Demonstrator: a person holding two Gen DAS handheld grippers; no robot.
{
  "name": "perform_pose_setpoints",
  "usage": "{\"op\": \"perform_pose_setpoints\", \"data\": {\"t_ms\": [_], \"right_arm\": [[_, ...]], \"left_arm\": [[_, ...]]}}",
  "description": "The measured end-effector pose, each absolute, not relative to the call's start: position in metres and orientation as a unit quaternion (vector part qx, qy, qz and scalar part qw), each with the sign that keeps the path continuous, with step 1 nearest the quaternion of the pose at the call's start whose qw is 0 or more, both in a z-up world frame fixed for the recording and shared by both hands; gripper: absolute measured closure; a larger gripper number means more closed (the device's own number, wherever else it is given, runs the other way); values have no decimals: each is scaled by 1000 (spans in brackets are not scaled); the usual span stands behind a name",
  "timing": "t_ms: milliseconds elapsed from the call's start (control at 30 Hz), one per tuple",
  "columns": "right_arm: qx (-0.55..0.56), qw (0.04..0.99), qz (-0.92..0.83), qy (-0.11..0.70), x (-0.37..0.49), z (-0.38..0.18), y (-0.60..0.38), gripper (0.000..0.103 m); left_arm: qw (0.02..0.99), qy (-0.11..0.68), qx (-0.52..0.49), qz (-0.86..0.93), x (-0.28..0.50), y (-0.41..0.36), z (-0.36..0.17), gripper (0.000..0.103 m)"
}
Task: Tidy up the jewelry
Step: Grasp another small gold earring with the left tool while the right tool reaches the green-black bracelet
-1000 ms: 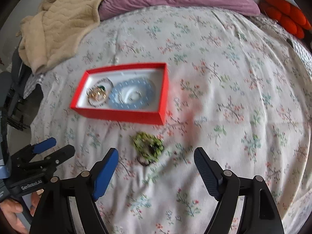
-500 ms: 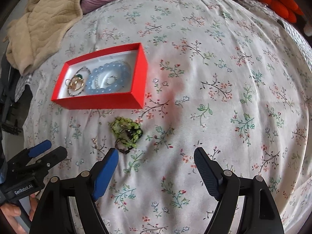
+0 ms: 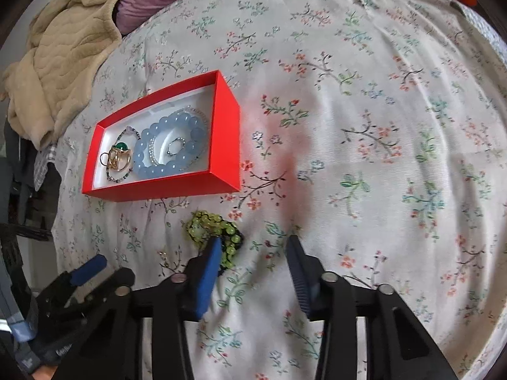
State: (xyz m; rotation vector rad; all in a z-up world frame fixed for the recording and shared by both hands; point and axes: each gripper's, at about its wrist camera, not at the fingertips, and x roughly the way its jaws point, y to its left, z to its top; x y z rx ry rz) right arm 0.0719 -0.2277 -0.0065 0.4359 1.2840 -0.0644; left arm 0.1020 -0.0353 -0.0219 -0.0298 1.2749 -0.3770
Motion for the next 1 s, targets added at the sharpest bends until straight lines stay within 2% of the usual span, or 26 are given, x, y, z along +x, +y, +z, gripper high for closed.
{"op": "perform_pose_setpoints", "data": {"t_ms": [300,467,633,733,767,800,867,1000], "right_arm": [[207,770,-6,604,84,-18,-217,92],[203,776,1,598,83,-13,-216,98],[190,790,13,583,73,4,-217,99],[191,795,18,575,69,9,-219,98],[190,794,15,577,68,8,-221,94],[190,791,10,581,68,7,-222,87],[192,785,3,588,68,3,-226,86],[190,781,-2,595,70,-1,-227,82]], "left_arm": [[784,594,-6,-182,104,-42,-24,21],[782,595,-6,-185,104,-44,-24,26],[782,594,-8,-190,103,-45,-24,33],[781,594,-9,-190,103,-45,-25,33],[782,594,-10,-191,103,-46,-25,33],[782,593,-12,-192,103,-47,-25,34],[781,593,-16,-196,103,-49,-25,38],[774,597,-31,-209,105,-57,-30,56]]}}
